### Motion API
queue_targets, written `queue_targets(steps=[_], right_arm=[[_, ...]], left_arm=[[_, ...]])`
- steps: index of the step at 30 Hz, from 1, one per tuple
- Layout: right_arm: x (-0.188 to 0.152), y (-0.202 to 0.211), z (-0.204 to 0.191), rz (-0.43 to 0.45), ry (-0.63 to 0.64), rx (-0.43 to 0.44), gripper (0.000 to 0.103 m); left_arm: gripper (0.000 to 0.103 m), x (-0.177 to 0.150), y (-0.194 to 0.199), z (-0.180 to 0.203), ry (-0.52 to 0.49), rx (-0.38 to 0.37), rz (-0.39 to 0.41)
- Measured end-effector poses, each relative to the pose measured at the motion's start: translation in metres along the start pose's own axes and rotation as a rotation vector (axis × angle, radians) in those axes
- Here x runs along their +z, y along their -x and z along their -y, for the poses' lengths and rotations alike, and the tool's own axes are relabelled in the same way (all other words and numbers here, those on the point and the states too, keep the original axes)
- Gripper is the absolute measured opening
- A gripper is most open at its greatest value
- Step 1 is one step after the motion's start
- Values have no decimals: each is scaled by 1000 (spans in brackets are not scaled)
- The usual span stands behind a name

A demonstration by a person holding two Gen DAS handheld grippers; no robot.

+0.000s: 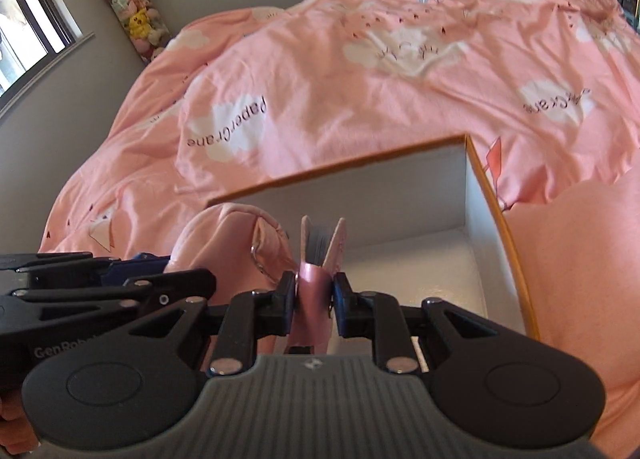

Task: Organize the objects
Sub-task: 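Lower the pink pouch into the box and open the right gripper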

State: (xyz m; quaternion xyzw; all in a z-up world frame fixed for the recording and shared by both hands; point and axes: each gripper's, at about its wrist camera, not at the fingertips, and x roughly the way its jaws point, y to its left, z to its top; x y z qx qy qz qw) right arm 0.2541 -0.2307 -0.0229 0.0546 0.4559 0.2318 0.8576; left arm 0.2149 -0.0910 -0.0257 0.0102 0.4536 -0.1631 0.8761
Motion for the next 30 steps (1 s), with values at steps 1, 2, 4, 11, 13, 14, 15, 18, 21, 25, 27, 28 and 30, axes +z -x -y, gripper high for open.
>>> queue_targets(steps=[1, 2, 4, 11, 13, 14, 15, 18, 21, 25, 27, 28, 30], right_arm=[[1, -6, 3, -10, -8, 5, 21], [1, -10, 5, -17, -12, 8, 21], [2, -17, 7, -25, -16, 14, 21], [4, -36, 12, -56, -38, 32, 21], [3, -40, 14, -66, -46, 31, 21], [3, -42, 14, -70, -50, 30, 21], [2, -44, 15, -73, -53, 27, 21], [1, -45, 17, -72, -66, 26, 21], [1, -44, 17, -70, -71, 21, 21], [1, -43, 13, -74, -64, 19, 21], [0, -40, 8, -75, -47, 14, 21], [0, -39, 5, -75, -33, 7, 21], [0, -36, -5, -74, 11, -4, 21]], left_arm=[[31, 0, -4, 1, -7, 7, -6], [31, 1, -8, 3, -13, 12, -11], [32, 3, -16, 6, -27, 34, -18], [33, 6, -29, 8, -55, 69, -37], [34, 6, -30, 8, -64, 67, -42], [37, 7, -31, 8, -63, 65, -42], [40, 7, -31, 8, -60, 57, -41], [47, 6, -29, 4, -43, 14, -32], [56, 5, -25, -2, -29, -14, -15], [59, 3, -10, -12, 22, -85, 6], [62, -2, 4, -16, 25, -99, 35], [64, -5, 11, -17, 21, -105, 49], [69, -12, 22, -20, 14, -96, 66]])
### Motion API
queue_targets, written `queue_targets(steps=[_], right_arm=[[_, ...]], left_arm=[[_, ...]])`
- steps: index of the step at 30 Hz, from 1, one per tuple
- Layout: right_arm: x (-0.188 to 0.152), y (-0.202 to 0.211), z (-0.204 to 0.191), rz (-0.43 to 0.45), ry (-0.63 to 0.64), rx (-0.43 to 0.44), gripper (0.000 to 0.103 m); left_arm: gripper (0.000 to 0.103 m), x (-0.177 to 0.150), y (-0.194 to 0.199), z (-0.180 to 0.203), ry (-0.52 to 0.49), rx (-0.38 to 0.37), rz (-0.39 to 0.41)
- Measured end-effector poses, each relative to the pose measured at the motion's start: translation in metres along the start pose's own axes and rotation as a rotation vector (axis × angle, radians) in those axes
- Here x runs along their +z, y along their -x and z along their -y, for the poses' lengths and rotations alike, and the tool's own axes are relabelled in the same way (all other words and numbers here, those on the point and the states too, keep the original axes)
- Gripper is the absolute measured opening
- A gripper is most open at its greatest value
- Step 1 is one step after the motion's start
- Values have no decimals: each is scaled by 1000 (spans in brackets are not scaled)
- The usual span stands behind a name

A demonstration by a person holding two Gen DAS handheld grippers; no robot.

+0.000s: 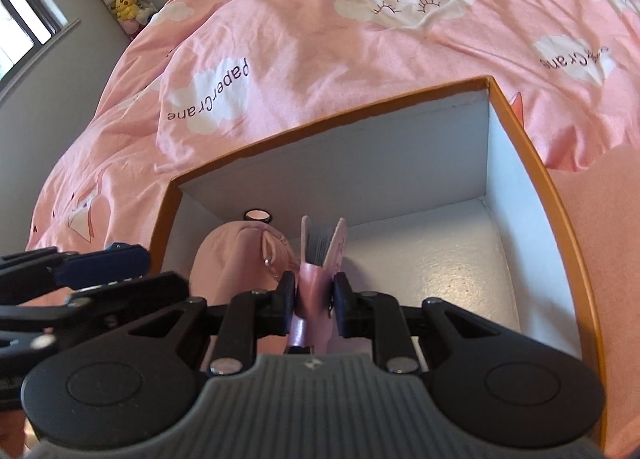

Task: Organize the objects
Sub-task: 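Lower the pink pouch into the box and open the right gripper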

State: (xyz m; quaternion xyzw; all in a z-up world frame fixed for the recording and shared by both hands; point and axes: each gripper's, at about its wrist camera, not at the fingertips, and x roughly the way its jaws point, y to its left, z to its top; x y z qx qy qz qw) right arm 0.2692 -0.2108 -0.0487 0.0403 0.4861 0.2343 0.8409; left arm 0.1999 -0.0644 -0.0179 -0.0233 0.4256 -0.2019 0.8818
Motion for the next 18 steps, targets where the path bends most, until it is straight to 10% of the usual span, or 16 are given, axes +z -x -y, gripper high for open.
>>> queue_targets(steps=[18], right_arm=[[7, -19, -32, -15, 133, -10, 25]], left_arm=[[60, -38, -15, -7, -50, 21, -109]])
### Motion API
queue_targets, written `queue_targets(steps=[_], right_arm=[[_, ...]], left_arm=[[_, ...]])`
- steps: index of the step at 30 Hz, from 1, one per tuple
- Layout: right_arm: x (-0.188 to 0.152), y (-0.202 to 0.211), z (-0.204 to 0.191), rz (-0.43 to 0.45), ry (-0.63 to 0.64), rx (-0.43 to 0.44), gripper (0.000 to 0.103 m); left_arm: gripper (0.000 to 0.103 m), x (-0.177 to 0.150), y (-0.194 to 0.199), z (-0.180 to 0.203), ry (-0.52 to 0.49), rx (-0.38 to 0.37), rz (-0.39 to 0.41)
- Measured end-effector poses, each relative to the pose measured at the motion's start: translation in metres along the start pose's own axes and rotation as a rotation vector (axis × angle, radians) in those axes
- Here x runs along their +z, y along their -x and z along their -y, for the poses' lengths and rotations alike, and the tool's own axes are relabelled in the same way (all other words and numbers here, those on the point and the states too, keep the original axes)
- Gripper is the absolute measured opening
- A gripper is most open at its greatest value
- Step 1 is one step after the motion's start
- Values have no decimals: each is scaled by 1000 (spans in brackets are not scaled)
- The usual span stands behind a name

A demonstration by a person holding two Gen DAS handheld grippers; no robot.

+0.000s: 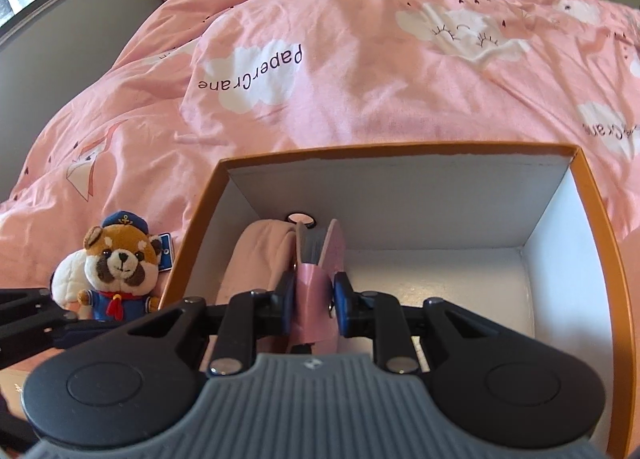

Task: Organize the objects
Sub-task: 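Lower the pink pouch into the box and open the right gripper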

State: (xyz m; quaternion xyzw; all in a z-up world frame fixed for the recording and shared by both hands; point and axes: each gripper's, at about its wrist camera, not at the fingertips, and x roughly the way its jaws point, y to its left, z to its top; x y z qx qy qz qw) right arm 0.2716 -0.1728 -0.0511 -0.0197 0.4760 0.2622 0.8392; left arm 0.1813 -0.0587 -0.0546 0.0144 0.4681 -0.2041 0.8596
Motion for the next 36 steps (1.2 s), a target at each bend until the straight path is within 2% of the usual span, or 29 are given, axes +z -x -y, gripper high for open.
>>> queue_targets(steps=[4, 8, 15, 19, 24, 29, 32, 34, 36], right_arm=[[-2, 5, 11, -4, -57, 63, 26], [-7, 14, 19, -5, -87, 92, 35], [-26, 32, 20, -13, -2, 129, 36], [-28, 27, 17, -12, 35, 116, 35], [-23, 12, 13, -1, 26, 112, 26], [-13, 6, 3, 24, 70, 16, 21], [-7, 4, -9, 11, 158, -28, 20], [-8, 3, -18, -2, 212, -31, 20], [-9, -2, -16, -22, 190, -25, 21]], left_arm=[[56, 0, -7, 0, 1, -9, -9], [55, 2, -11, 0, 1, -3, -3], [55, 4, -15, 0, 8, -18, -6], [55, 2, -13, -3, 18, -13, -6], [55, 2, -12, -4, 21, -2, -3], [54, 2, -13, -3, 21, -13, 3], [54, 2, -14, -3, 22, -21, 7], [53, 2, -15, -2, 19, -16, 8], [53, 2, -15, -2, 21, -12, 5]])
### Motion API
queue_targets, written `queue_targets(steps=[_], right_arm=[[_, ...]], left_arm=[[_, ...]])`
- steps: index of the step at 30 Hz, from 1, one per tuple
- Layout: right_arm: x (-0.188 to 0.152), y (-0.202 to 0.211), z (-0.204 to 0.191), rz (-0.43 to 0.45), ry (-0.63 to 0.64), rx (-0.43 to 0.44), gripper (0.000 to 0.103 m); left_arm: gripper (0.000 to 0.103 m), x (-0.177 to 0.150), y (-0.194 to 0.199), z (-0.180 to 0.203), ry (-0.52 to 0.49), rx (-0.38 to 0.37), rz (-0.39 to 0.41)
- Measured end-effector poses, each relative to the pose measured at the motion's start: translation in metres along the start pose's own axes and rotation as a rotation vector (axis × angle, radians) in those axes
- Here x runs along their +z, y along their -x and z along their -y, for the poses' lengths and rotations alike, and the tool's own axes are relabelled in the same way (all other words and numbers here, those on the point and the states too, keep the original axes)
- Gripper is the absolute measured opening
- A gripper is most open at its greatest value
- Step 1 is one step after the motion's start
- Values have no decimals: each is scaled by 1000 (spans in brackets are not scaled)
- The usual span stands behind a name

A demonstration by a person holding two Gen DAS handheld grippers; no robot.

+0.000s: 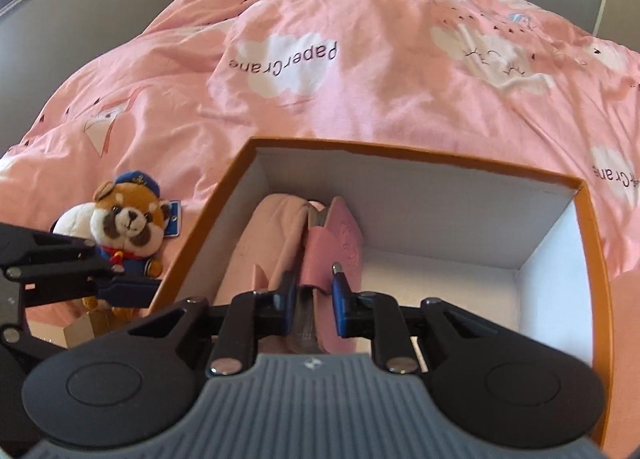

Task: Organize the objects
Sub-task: 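Lower the pink pouch into the box and open the right gripper, then grasp the striped plush with the left gripper while the right grasps the dog plush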

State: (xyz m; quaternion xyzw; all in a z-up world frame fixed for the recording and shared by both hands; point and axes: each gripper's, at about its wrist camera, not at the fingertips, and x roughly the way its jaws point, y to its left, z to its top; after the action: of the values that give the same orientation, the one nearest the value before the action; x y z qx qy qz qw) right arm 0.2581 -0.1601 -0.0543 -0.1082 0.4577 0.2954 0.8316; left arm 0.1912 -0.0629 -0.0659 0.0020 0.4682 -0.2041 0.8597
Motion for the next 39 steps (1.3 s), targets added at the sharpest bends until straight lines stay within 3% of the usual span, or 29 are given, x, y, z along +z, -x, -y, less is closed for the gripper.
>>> queue_targets(steps=[3, 7, 12, 17, 21, 24, 27, 33, 39], right_arm=[[-2, -3, 10, 2, -84, 41, 21], [-3, 1, 10, 15, -95, 42, 23], [-2, 6, 13, 27, -134, 44, 26], [-4, 16, 14, 58, -147, 33, 29], [-5, 39, 7, 133, -140, 10, 36], [-4, 56, -4, 191, -116, -8, 43], [0, 70, -22, 239, -68, -14, 43], [5, 82, -66, 311, 30, 82, 43], [10, 53, -111, 203, 108, 121, 40]], left_arm=[[53, -1, 0, -1, 5, -1, 4], [54, -1, 1, -1, 1, -4, 11], [67, -2, 6, -2, 8, -7, 31], [70, -3, 18, -3, 14, -16, 55], [69, -7, 42, -6, 41, -9, 128], [69, -9, 68, -11, 66, 36, 213], [69, -12, 93, -26, 129, 100, 274], [64, -29, 119, -77, 385, 197, 250], [61, -61, 118, -124, 594, 246, 221]])
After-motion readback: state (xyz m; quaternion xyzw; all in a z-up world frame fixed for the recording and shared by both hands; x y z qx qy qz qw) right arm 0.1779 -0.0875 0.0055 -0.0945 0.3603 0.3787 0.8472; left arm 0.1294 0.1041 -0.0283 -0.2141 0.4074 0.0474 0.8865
